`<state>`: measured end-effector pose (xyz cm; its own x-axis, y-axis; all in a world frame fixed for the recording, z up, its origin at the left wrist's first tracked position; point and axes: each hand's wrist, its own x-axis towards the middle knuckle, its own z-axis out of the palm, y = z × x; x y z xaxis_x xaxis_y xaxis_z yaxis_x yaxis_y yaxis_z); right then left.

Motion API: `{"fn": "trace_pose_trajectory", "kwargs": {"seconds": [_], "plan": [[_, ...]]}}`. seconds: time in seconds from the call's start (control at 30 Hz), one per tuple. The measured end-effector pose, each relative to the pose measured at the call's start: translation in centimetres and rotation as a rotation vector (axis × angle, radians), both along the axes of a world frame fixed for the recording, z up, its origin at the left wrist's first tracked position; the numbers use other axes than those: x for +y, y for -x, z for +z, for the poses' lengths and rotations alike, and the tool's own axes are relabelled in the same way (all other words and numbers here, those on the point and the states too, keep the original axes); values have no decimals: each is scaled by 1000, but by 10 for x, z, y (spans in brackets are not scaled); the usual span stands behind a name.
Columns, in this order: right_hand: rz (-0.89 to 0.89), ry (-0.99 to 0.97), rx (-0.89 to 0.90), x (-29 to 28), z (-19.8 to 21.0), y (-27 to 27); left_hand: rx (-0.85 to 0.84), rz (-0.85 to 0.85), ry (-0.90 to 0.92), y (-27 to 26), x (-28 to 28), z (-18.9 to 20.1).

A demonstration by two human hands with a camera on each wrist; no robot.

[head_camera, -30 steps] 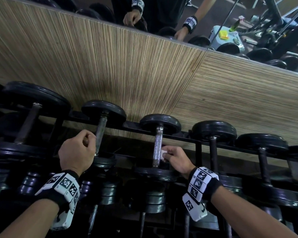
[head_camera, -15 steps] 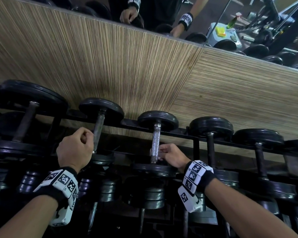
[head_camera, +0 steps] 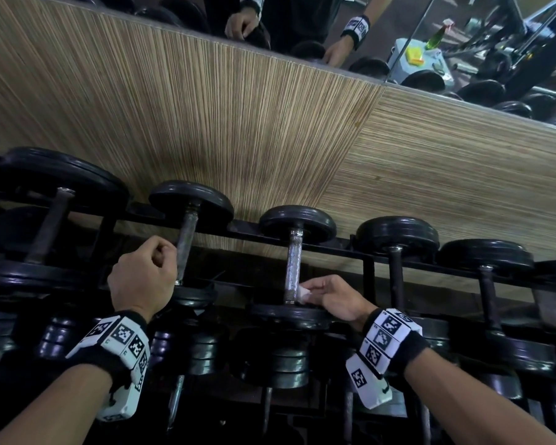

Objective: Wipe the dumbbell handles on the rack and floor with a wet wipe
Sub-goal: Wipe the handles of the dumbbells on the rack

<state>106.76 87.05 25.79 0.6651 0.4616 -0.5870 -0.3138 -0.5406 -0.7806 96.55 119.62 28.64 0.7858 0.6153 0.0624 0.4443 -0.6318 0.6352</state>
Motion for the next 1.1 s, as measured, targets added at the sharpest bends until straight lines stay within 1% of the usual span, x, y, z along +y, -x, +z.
{"fn": "trace_pose_trajectory", "kwargs": {"seconds": [0.07,0.13,0.2,0.23,0.33,0.47,0.57,0.63,0.7,0.8,0.87,0.93,1.0,1.1], "plan": [[-53,-1,12,0,5,0,-2,11,3,0,-1,0],[-154,-15,-11,7,8,-8,4,17,6,-1,-1,1],[-254,-18,-87,15,8,-24,14,21,10,-1,-1,1],[-276,-12,-134,19,9,-33,15,22,11,-1,-1,1],[-266,7,-199,29,11,-50,7,11,15,-1,-1,0],[-214,33,-168,21,10,-39,-5,3,4,-1,1,-3],[-91,30,-61,3,6,-12,-9,5,1,0,0,-1],[-57,-14,14,-4,6,5,-22,-1,2,0,-1,0],[-85,-10,-22,-1,8,3,-21,1,4,1,-2,1],[-244,0,-118,15,9,-20,-13,0,2,1,-3,2],[-309,-7,-149,27,12,-35,-12,-1,4,1,-2,2],[-318,-12,-146,33,14,-42,-21,1,5,2,-3,3],[-309,-26,-99,33,14,-43,-22,1,7,1,-2,4],[-241,-13,-15,24,10,-31,-11,15,7,0,-3,1]]}}
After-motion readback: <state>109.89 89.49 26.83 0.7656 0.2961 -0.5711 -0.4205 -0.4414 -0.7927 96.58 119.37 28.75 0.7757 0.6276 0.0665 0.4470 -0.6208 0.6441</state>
